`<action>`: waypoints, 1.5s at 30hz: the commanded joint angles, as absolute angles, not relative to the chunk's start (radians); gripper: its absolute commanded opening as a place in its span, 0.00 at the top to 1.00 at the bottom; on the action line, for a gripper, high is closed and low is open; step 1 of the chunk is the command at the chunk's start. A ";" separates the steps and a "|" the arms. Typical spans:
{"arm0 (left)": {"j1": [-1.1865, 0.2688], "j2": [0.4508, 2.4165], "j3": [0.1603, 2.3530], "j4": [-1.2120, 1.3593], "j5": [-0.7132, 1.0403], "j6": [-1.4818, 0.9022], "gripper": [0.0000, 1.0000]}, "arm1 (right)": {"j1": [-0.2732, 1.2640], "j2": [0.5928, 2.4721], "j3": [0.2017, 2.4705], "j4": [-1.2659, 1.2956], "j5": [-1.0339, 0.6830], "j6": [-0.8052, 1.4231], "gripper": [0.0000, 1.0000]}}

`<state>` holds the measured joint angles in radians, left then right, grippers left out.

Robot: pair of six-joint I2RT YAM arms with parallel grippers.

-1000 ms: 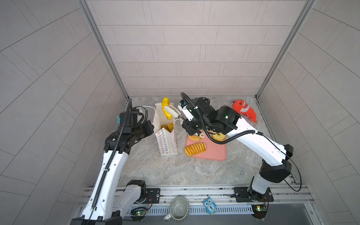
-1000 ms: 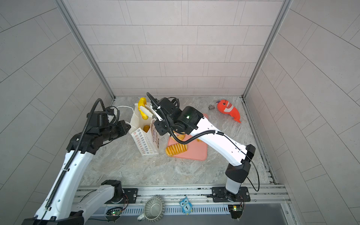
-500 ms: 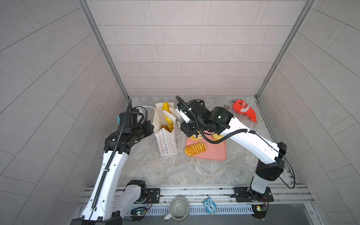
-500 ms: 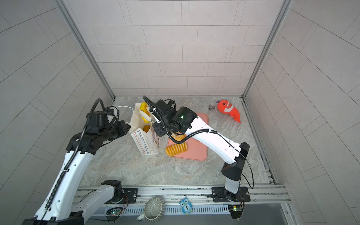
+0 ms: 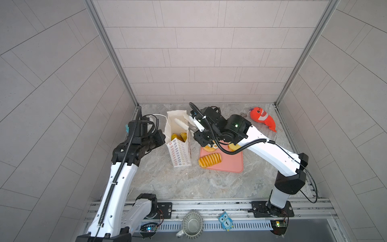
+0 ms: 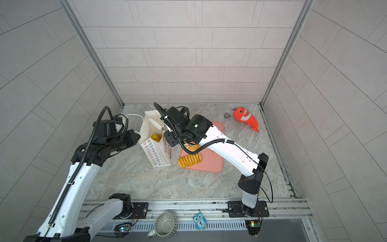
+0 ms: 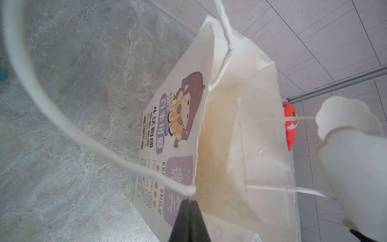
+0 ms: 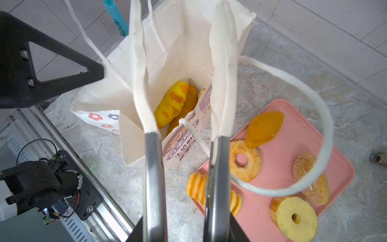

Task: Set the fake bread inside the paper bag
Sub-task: 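Lower the bread into the bag opening and open the tong, then raise the empty tong out of the bag and swing it back over the tray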

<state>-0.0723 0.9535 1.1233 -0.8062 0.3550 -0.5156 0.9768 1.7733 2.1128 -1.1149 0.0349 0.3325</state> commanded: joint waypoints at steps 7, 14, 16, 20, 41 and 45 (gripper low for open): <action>-0.067 0.941 1.143 -0.828 0.354 -0.503 0.96 | 0.981 1.668 2.170 -1.126 0.131 0.303 0.58; -0.067 0.941 1.143 -0.830 0.356 -0.503 0.96 | 0.951 1.628 2.156 -1.132 0.165 0.291 0.58; -0.067 0.940 1.143 -0.831 0.354 -0.503 0.96 | 0.940 1.617 2.148 -1.132 0.173 0.291 0.58; -0.067 0.940 1.144 -0.831 0.354 -0.504 0.96 | 0.904 1.593 2.127 -1.132 0.175 0.292 0.58; -0.066 0.946 1.143 -0.825 0.357 -0.506 0.96 | 0.484 1.332 1.741 -1.108 0.058 0.271 0.56; -0.067 0.948 1.145 -0.824 0.358 -0.507 0.96 | 0.430 1.301 1.661 -1.094 0.033 0.267 0.56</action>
